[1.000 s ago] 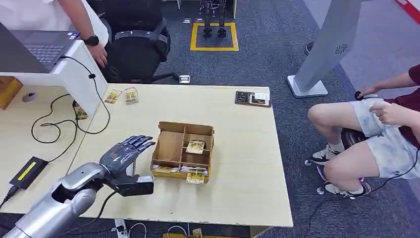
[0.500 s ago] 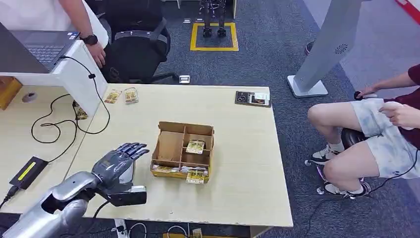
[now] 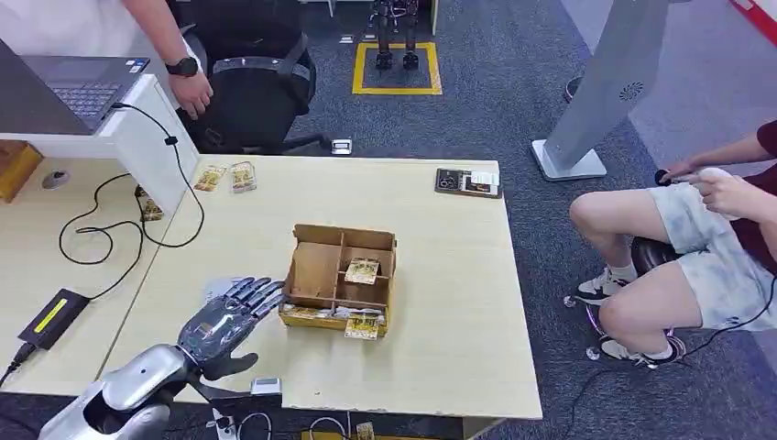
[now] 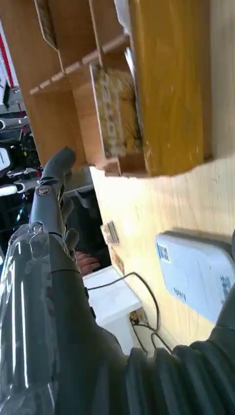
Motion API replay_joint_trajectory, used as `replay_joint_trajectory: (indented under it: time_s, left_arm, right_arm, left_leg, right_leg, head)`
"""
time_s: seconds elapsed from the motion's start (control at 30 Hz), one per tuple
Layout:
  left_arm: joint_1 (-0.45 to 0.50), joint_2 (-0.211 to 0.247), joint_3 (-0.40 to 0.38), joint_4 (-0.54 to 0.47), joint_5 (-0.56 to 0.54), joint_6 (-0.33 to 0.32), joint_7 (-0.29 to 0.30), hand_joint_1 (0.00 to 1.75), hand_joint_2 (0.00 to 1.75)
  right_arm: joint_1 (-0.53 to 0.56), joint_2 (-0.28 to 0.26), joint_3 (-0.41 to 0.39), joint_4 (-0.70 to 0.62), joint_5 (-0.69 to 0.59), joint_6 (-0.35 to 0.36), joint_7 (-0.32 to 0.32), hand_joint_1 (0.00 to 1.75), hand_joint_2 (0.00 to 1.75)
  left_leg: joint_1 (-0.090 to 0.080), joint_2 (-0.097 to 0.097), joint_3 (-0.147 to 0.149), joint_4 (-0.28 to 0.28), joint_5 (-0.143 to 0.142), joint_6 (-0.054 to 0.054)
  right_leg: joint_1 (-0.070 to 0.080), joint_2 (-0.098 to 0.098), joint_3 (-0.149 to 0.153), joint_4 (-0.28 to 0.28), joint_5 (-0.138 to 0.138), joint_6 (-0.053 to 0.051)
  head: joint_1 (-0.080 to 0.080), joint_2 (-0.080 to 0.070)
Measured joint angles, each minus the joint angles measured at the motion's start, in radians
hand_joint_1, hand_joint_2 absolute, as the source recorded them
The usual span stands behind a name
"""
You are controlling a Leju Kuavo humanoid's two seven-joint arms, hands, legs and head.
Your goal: Pass the card to the sensor for recognition and then transmit it.
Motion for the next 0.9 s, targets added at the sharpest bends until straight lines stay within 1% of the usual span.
replay_joint_trajectory:
  time_s: [0.07, 0.2, 0.4, 0.57, 0.73, 0.9]
  left_arm:
    - [-0.01, -0.032, 0.0, 0.0, -0.001, -0.001, -0.011, 0.0, 1.75]
    - [-0.033, -0.081, 0.0, 0.008, -0.001, -0.003, -0.013, 0.0, 1.75]
    - [-0.065, -0.138, 0.0, 0.038, 0.008, -0.006, -0.015, 0.0, 1.75]
    - [-0.089, -0.186, 0.0, 0.079, 0.023, -0.012, -0.03, 0.0, 1.75]
    - [-0.111, -0.222, -0.001, 0.119, 0.031, -0.021, -0.03, 0.0, 1.75]
    - [-0.13, -0.242, -0.011, 0.155, 0.047, -0.033, -0.031, 0.0, 1.75]
  right_arm:
    - [-0.002, 0.0, 0.006, 0.0, 0.0, 0.004, 0.006, 0.0, 1.75]
    - [-0.008, 0.0, 0.019, 0.0, 0.0, 0.005, 0.014, 0.0, 1.75]
    - [-0.018, 0.0, 0.037, 0.0, 0.0, 0.005, 0.029, 0.0, 1.75]
    - [-0.022, -0.001, 0.05, 0.001, 0.0, 0.005, 0.036, 0.0, 1.75]
    - [-0.029, -0.001, 0.063, 0.003, 0.0, 0.005, 0.04, 0.0, 1.75]
    - [-0.037, -0.002, 0.07, 0.009, 0.0, 0.003, 0.042, 0.0, 1.75]
  left_leg:
    - [0.0, 0.0, 0.0, 0.0, 0.0, 0.0]
    - [0.0, 0.0, 0.0, 0.0, 0.0, 0.0]
    - [0.0, 0.0, 0.0, 0.0, 0.0, 0.0]
    - [0.0, 0.0, 0.0, 0.0, 0.0, 0.0]
    - [0.0, 0.0, 0.0, 0.0, 0.0, 0.0]
    - [0.0, 0.0, 0.0, 0.0, 0.0, 0.0]
  right_leg:
    - [0.0, 0.0, 0.0, 0.0, 0.0, 0.0]
    - [0.0, 0.0, 0.0, 0.0, 0.0, 0.0]
    - [0.0, 0.0, 0.0, 0.0, 0.0, 0.0]
    - [0.0, 0.0, 0.0, 0.0, 0.0, 0.0]
    - [0.0, 0.0, 0.0, 0.0, 0.0, 0.0]
    - [0.0, 0.001, 0.0, 0.0, 0.0, 0.0]
  head:
    - [0.0, 0.0]
    - [0.0, 0.0]
    - [0.0, 0.0]
    - [0.0, 0.0]
    - [0.0, 0.0]
    - [0.0, 0.0]
